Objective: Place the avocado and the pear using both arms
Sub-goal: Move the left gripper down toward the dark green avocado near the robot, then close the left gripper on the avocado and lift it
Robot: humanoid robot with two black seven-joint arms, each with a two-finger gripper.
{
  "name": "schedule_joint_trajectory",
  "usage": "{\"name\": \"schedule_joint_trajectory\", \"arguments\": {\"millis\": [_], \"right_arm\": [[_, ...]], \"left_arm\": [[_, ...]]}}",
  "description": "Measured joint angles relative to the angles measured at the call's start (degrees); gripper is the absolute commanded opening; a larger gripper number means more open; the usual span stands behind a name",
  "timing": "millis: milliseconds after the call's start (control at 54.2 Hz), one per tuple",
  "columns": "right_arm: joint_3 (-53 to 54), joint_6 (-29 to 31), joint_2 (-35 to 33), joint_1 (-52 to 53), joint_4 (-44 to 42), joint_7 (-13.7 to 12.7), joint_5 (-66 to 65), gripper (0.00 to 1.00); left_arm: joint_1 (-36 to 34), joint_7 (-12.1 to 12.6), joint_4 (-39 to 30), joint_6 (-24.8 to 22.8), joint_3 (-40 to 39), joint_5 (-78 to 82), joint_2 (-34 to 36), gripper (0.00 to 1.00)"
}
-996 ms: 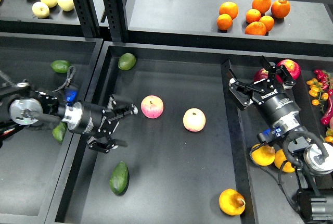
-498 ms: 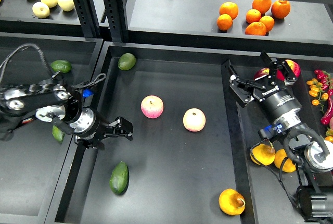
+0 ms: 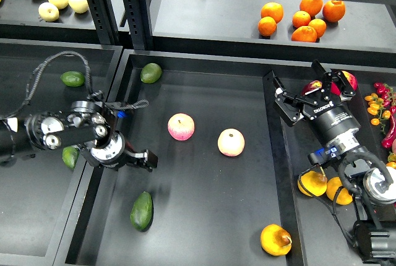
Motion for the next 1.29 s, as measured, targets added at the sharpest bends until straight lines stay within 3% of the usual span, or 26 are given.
{"name": "schedule_joint_trajectory", "arguments": {"millis": [314,1292], "right_arm": [[0.0,1.1,0.0,0.0,0.1,0.0,0.0,1.0],[0.9,1.6,0.0,0.1,0.0,0.0,0.3,1.0]], "left_arm": [[1.5,0.0,3.0,0.0,4.2,1.1,-4.8,0.99],[5.0,0.0,4.0,0.0,5.9,1.3,-8.0,0.99]]}}
